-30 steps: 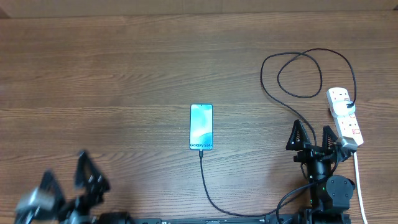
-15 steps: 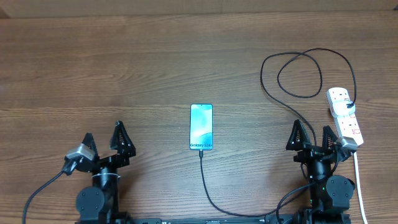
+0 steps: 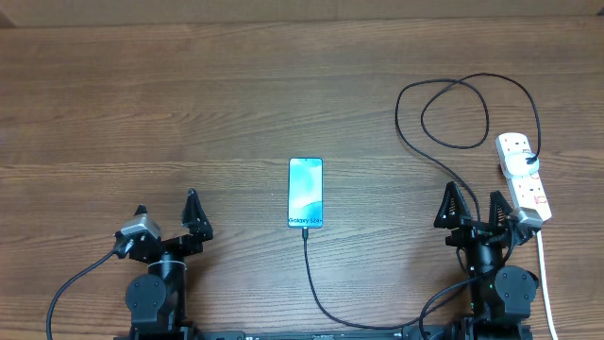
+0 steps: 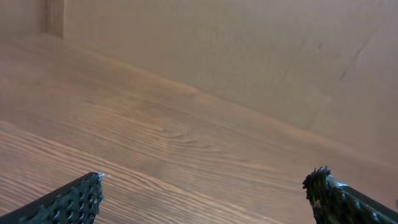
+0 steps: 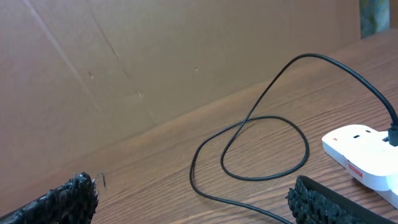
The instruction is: Plug charger to phone and switch on socket
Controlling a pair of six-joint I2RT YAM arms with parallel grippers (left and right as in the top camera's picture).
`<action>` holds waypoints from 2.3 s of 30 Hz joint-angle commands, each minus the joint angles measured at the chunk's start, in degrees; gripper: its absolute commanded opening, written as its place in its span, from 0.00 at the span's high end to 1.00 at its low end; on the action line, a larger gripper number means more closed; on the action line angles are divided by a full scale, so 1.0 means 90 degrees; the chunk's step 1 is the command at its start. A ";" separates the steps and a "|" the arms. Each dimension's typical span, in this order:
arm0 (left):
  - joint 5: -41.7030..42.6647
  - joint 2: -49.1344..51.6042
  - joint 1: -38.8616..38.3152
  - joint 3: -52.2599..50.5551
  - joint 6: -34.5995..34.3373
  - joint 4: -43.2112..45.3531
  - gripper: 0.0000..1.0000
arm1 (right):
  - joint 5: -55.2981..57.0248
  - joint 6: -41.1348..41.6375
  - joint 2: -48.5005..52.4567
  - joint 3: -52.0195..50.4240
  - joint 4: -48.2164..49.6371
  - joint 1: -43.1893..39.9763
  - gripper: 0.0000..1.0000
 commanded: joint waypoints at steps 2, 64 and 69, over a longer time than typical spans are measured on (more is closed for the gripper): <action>0.0046 0.0034 0.0051 -0.0022 0.0816 -0.0012 0.00 | 0.0056 -0.0027 -0.0017 -0.0066 0.0044 0.0029 0.00; 0.0138 0.0034 0.0051 -0.0022 0.1795 -0.0015 0.00 | 0.0058 -0.1683 -0.0087 -0.0066 0.0029 0.0029 0.00; 0.0141 0.0034 0.0051 -0.0022 0.1792 -0.0015 0.00 | 0.0058 -0.1671 -0.0087 -0.0066 0.0029 0.0029 0.00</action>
